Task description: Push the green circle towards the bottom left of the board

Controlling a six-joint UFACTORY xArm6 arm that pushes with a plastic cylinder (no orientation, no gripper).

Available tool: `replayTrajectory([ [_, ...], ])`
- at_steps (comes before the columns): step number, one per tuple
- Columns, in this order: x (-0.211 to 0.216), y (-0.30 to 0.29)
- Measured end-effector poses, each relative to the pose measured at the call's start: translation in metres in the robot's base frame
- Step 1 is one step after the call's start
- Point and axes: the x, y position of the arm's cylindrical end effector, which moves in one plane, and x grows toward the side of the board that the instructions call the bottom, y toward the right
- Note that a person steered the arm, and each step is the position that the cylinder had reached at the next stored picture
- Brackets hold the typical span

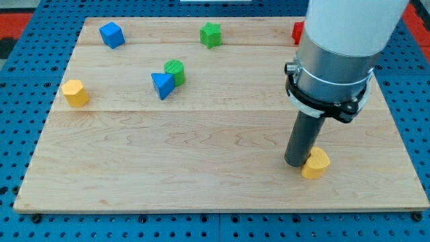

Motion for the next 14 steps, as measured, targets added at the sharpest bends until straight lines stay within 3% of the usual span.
replayTrajectory([
  [1, -0.032, -0.032],
  [3, -0.145, -0.101],
  [6, -0.154, -0.137],
  [8, -0.233, -0.14],
  [9, -0.232, -0.178],
  [10, -0.185, -0.2],
  [11, -0.111, -0.181],
  [13, -0.031, -0.14],
  [14, -0.027, -0.198],
])
